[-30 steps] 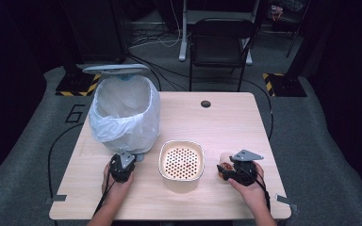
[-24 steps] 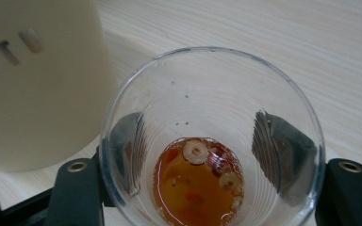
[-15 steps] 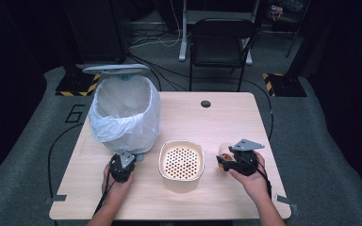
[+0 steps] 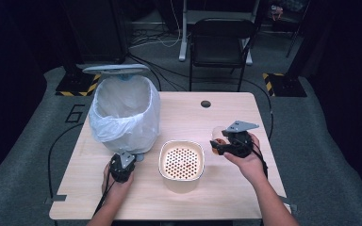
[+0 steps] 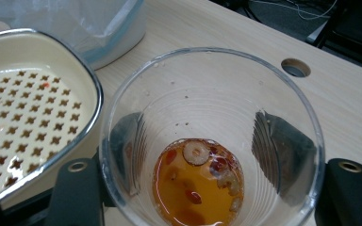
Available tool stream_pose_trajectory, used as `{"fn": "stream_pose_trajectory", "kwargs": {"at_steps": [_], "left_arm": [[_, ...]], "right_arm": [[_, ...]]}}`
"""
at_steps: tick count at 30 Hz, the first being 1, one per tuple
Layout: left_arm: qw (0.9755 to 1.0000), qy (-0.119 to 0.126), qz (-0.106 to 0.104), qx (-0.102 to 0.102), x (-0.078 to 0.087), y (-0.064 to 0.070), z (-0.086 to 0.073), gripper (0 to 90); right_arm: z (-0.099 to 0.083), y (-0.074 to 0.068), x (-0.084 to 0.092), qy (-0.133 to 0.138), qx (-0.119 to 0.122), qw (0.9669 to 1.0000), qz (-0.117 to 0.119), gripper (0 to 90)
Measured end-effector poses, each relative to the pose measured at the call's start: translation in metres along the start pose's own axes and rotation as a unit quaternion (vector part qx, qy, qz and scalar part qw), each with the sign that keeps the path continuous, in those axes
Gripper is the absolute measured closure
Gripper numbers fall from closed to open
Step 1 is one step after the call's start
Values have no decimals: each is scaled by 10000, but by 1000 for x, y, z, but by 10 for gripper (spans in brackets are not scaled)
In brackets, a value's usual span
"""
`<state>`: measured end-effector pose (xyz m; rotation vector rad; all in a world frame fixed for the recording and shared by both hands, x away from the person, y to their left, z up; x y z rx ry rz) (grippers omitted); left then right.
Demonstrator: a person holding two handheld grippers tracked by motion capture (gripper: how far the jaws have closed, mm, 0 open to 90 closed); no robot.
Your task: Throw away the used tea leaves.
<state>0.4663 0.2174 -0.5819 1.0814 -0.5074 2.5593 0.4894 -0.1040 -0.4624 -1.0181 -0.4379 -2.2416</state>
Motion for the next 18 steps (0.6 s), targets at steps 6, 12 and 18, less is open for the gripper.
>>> {"fn": "stream_pose_trajectory", "kwargs": {"at_steps": [6, 12, 18], "left_arm": [[10000, -1, 0, 2, 0, 0, 0, 900], [10000, -2, 1, -1, 0, 0, 0, 900], [10000, 1, -7, 7, 0, 0, 0, 900]], "right_arm": [[22, 1, -12, 63, 179, 9996, 208, 347], [42, 0, -24, 128, 394, 9987, 300, 351], [62, -2, -37, 324, 370, 9976, 478, 352]]}}
Point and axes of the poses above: each handheld gripper's, and its own axes: x roughly backward along the jaws, z roughly out of its top, y roughly to its right, the point moved 10 cm from there along -x, roughly forward along the jaws, and after that the axes turned 14 degrees about -y, right-handed, at the moved point
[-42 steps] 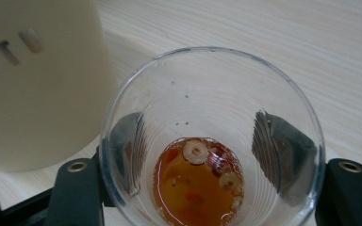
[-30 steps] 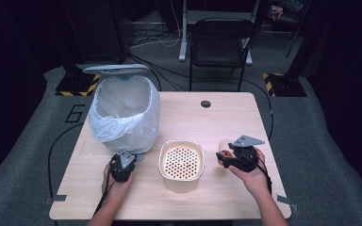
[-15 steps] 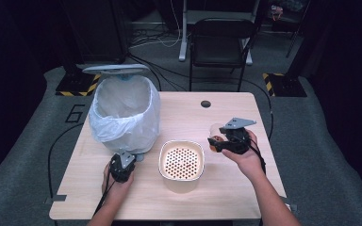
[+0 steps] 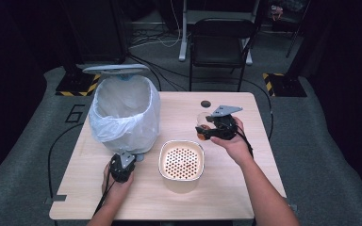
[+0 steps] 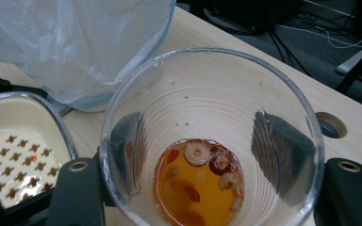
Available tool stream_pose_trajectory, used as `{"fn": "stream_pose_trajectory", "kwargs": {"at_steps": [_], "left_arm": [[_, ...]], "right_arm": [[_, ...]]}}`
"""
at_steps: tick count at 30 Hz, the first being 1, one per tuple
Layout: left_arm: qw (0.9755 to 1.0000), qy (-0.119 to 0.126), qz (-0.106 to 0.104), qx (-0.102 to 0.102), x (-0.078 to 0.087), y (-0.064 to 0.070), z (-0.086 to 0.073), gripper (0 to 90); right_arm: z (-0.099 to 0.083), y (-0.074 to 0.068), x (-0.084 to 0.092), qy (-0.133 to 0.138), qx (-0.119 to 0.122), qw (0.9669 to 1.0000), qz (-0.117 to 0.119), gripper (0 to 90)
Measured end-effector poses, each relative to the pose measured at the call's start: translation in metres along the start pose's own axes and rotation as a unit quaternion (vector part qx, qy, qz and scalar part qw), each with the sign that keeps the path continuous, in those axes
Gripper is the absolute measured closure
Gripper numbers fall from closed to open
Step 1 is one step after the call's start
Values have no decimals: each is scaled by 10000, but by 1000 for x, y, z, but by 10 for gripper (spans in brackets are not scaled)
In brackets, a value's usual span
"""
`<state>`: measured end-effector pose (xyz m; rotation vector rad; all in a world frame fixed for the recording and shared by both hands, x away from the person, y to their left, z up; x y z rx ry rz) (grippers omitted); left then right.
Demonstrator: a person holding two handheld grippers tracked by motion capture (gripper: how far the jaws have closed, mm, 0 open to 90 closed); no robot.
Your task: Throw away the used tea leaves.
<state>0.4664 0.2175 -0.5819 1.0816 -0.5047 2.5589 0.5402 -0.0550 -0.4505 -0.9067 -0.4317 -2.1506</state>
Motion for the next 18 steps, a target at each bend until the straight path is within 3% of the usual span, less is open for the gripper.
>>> {"fn": "stream_pose_trajectory", "kwargs": {"at_steps": [9, 18], "left_arm": [[10000, 13, 15, 7, 0, 0, 0, 900], [10000, 30, 38, 7, 0, 0, 0, 900]], "right_arm": [[12, -3, -19, -53, 197, 9997, 109, 355], [21, -8, -20, 275, 590, 9978, 93, 360]]}}
Point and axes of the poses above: each handheld gripper's, and its own axes: x roughly backward along the jaws, z roughly out of its top, y roughly to its right, the point moved 10 cm from there along -x, roughly forward along the jaws, and after that the axes turned 14 degrees about -y, right-handed, at the moved point
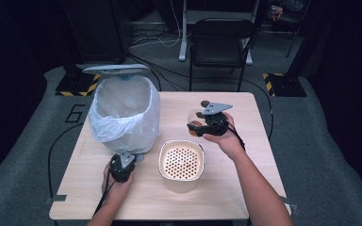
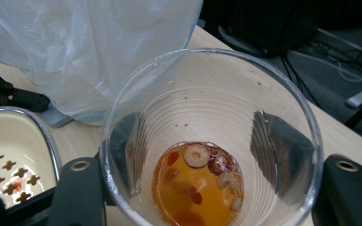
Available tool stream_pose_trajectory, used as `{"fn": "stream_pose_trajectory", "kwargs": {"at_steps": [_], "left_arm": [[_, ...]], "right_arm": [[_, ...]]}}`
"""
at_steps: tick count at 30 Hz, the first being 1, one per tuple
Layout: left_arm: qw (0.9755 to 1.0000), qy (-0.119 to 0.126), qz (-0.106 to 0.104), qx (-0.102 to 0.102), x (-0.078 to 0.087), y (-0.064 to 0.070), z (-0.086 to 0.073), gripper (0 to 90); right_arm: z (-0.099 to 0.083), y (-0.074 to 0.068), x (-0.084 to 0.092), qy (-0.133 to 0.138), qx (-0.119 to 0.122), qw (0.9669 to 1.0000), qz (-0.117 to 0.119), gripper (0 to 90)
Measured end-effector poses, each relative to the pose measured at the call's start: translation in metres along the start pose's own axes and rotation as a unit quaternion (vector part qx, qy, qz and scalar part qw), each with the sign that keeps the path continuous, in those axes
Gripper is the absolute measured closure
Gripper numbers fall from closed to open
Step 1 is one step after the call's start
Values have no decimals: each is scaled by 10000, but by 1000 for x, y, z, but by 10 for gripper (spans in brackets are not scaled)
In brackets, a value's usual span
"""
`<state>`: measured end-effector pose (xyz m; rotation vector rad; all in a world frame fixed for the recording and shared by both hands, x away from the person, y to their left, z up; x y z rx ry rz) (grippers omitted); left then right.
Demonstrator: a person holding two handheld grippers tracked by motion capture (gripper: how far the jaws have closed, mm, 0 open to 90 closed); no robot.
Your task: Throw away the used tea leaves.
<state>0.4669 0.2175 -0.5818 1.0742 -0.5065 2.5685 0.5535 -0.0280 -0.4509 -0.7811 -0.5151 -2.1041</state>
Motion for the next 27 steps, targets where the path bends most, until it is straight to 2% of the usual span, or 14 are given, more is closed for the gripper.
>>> {"fn": "stream_pose_trajectory", "kwargs": {"at_steps": [6, 12, 19, 20, 23, 27], "left_arm": [[10000, 5, 6, 4, 0, 0, 0, 900], [10000, 4, 9, 1, 0, 0, 0, 900], [10000, -22, -20, -8, 0, 1, 0, 900], [10000, 11, 20, -1, 0, 0, 0, 900], [10000, 33, 45, 9, 0, 0, 1, 900], [10000, 9, 14, 6, 0, 1, 0, 900]], "right_arm": [[6, -4, 6, 287, 415, 9987, -93, 364], [11, -12, 14, 550, 820, 9951, -42, 375], [18, -28, 21, 804, 1492, 9854, -181, 388], [19, -29, 22, 808, 1548, 9844, -218, 390], [19, -36, 23, 761, 1905, 9780, -388, 396], [17, -41, 22, 692, 2161, 9726, -499, 407]]}}
Point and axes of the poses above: each handheld gripper's, and its own axes: x roughly backward along the jaws, z roughly out of its top, y roughly to its right, the point moved 10 cm from there along -x, roughly forward along the jaws, and after that the axes turned 14 degrees about -y, right-handed, at the moved point
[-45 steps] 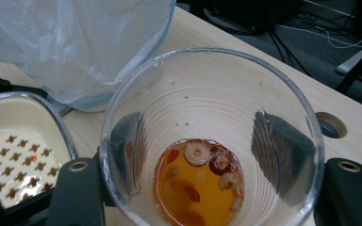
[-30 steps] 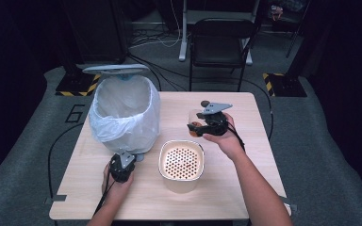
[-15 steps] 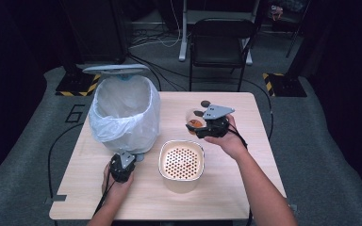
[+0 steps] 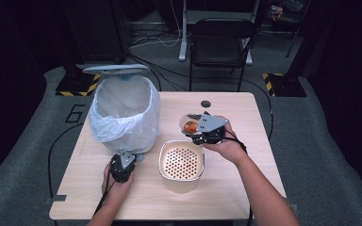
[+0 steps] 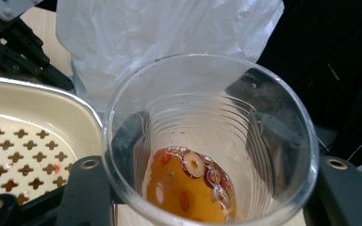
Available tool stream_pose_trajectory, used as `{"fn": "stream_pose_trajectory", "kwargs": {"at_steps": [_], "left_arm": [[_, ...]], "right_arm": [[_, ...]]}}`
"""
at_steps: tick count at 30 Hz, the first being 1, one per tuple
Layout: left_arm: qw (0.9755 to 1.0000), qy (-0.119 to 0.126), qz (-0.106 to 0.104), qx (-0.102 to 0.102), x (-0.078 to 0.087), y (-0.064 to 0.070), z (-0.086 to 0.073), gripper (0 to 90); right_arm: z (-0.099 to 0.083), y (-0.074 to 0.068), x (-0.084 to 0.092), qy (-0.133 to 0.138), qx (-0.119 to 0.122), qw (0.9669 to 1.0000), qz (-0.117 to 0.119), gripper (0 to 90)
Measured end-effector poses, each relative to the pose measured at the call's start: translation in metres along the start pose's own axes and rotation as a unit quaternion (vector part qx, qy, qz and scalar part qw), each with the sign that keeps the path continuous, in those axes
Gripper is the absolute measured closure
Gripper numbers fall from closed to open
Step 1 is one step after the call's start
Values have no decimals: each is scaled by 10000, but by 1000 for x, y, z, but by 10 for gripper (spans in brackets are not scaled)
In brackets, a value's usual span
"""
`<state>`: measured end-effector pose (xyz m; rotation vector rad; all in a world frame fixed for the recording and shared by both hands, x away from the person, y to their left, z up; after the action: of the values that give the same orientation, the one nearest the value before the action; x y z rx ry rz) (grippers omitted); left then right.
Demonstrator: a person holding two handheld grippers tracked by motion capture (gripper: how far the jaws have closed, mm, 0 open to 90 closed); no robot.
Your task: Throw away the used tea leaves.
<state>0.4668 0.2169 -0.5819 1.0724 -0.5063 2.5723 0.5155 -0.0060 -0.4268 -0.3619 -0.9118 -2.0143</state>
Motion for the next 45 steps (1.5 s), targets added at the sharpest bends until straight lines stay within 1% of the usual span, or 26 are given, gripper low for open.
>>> {"fn": "stream_pose_trajectory", "kwargs": {"at_steps": [4, 6, 11, 14, 15, 17, 18, 19, 20, 21, 22, 24, 28, 29, 30, 31, 35, 37, 38, 39, 40, 41, 42, 43, 44, 45], "left_arm": [[10000, 11, 34, 9, 0, 0, 0, 900], [10000, 9, 41, 3, 0, 0, 0, 900], [10000, 14, 39, 8, 0, 0, 0, 900], [10000, 9, 38, 6, 0, 0, 0, 900], [10000, -3, 25, -4, 0, 0, 0, 900], [10000, -3, 24, -3, 0, 0, 0, 900], [10000, -22, 7, -8, 0, 0, 0, 900], [10000, -10, 17, -4, 0, 0, 0, 900], [10000, -9, 18, -1, 0, 0, 0, 900], [10000, -14, 19, -5, 0, 0, 0, 900], [10000, -8, 24, -7, 0, 0, 0, 900], [10000, -8, 27, -8, 0, 0, 0, 900], [10000, -3, 33, -8, 0, 0, 0, 900], [10000, -7, 31, -10, 0, 0, 0, 900], [10000, -6, 30, -6, 0, 0, 0, 900], [10000, -4, 35, -12, 0, 0, 0, 900], [10000, -15, 25, -8, 0, 0, 0, 900], [10000, -12, 22, -5, 0, 0, 0, 900], [10000, -13, 22, -6, 0, 0, 0, 900], [10000, -12, 14, -2, 0, 0, 0, 900], [10000, -11, 11, -4, 0, 0, 0, 900], [10000, -12, 8, -2, 0, 0, 0, 900], [10000, 12, 40, 6, 0, 0, 0, 900], [10000, -9, 10, -4, 0, 0, 0, 900], [10000, 13, 34, 9, 0, 0, 0, 900], [10000, 11, 36, 8, 0, 0, 0, 900]], "right_arm": [[1, 0, 0, 28, 141, 9999, -60, 424], [3, 0, 1, 57, 132, 9998, -105, 427], [5, -1, 3, 92, 242, 9995, -173, 428], [7, -3, 6, 91, 425, 9988, -242, 428], [9, -4, 7, 106, 523, 9980, -338, 428], [9, -7, 7, 42, 706, 9966, -418, 428], [8, -10, 7, -50, 894, 9948, -478, 428], [8, -11, 7, -78, 1010, 9933, -548, 428], [6, -14, 7, -144, 1060, 9928, -542, 428], [8, -14, 7, -106, 1210, 9906, -625, 428], [6, -17, 7, -181, 1218, 9905, -614, 428], [8, -18, 8, -189, 1443, 9865, -753, 429], [9, -21, 10, -230, 1635, 9822, -895, 430], [9, -22, 10, -260, 1777, 9787, -991, 429], [8, -24, 11, -290, 1880, 9762, -1041, 430], [8, -25, 11, -320, 1931, 9749, -1059, 430], [4, -30, 10, -509, 2315, 9641, -1198, 429], [3, -32, 11, -561, 2529, 9571, -1299, 429], [2, -33, 11, -623, 2599, 9545, -1326, 429], [2, -33, 10, -679, 2785, 9476, -1412, 429], [0, -36, 9, -841, 2981, 9393, -1477, 429], [-1, -37, 8, -909, 3109, 9334, -1543, 429], [-1, -39, 7, -963, 3217, 9287, -1575, 429], [0, -42, 7, -969, 3284, 9265, -1562, 429], [2, -43, 7, -967, 3402, 9212, -1623, 429], [3, -45, 6, -977, 3460, 9180, -1671, 429]]}}
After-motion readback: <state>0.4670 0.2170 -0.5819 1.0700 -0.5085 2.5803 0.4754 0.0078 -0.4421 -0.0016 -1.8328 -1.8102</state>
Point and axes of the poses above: each handheld gripper's, and its own axes: x roughly backward along the jaws, z roughly out of its top, y roughly to its right, the point moved 10 cm from there along -x, roughly forward along the jaws, and after that the axes turned 14 degrees about -y, right-handed, at the moved point
